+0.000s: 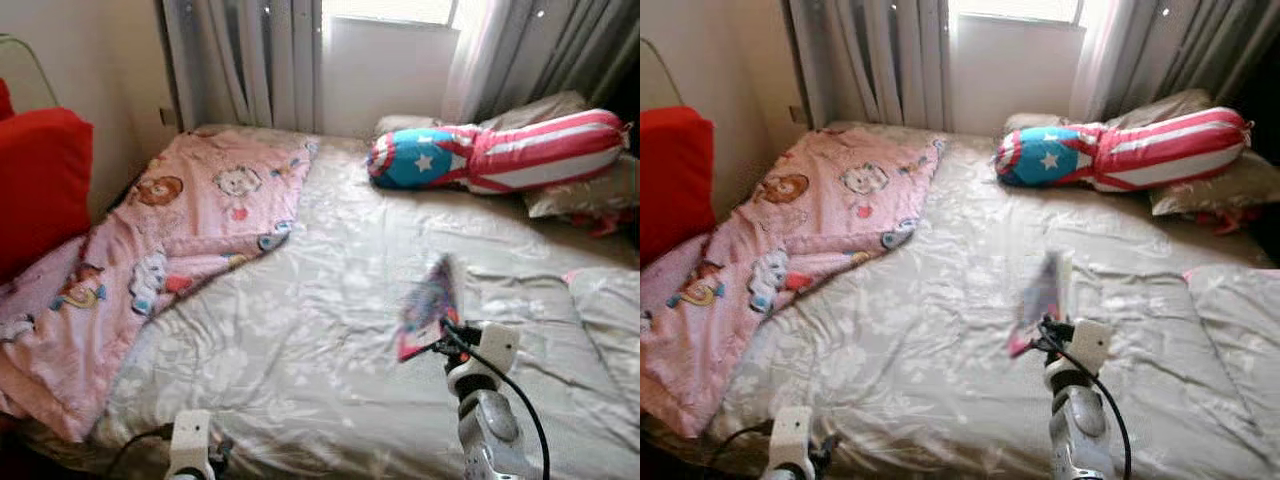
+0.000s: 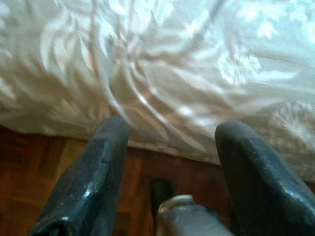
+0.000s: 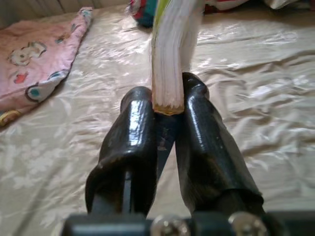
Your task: Clean up the room
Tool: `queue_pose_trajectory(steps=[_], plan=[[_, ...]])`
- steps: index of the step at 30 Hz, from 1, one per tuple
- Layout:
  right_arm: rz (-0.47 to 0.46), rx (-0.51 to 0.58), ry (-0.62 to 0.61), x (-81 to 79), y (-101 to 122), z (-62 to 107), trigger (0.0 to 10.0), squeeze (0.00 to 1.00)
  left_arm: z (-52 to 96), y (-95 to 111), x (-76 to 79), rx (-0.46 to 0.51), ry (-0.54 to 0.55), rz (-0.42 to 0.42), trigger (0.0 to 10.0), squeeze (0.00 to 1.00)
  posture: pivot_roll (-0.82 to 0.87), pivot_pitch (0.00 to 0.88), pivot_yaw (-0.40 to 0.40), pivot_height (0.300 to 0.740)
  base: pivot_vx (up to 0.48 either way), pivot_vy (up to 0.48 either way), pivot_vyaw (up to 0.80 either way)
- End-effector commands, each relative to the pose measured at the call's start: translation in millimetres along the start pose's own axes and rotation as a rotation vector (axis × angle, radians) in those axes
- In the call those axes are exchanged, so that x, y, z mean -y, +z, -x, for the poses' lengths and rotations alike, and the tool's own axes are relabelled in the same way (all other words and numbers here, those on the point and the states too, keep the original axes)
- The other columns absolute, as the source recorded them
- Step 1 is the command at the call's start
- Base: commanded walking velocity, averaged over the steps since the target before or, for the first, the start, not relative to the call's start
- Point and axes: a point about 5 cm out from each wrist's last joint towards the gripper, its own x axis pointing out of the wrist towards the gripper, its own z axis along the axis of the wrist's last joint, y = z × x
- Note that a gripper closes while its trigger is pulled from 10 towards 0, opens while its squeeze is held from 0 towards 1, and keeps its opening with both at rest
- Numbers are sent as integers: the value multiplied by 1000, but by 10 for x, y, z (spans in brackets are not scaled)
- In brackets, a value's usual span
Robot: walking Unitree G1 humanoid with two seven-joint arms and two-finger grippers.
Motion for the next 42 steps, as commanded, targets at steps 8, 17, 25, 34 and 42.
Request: queue_pose_trajectory(steps=[8, 17, 25, 34, 42], plan=[[9, 46, 34, -63, 105, -50, 10000, 0, -13, 19, 38, -2, -13, -14, 10000, 0, 8, 0, -81, 740, 0, -325, 0], [13, 42, 37, -71, 98, -49, 10000, 0, -6, 1, 39, -7, -16, -22, 10000, 0, 8, 0, -80, 740, 0, -316, 0], [14, 40, 32, -72, 93, -50, 10000, 0, 2, -21, 37, -14, -21, -30, 10000, 0, 8, 0, -78, 740, 0, -34, 0], [10, 41, 25, -71, 87, -46, 10000, 0, 8, -36, 28, -18, -23, -41, 10000, 0, 10, 0, -78, 740, 0, 0, 0], [6, 26, 14, -58, 73, -52, 10000, 0, 10, -41, 29, -20, -24, -55, 10000, 0, 9, 0, -77, 740, 0, -226, 0]])
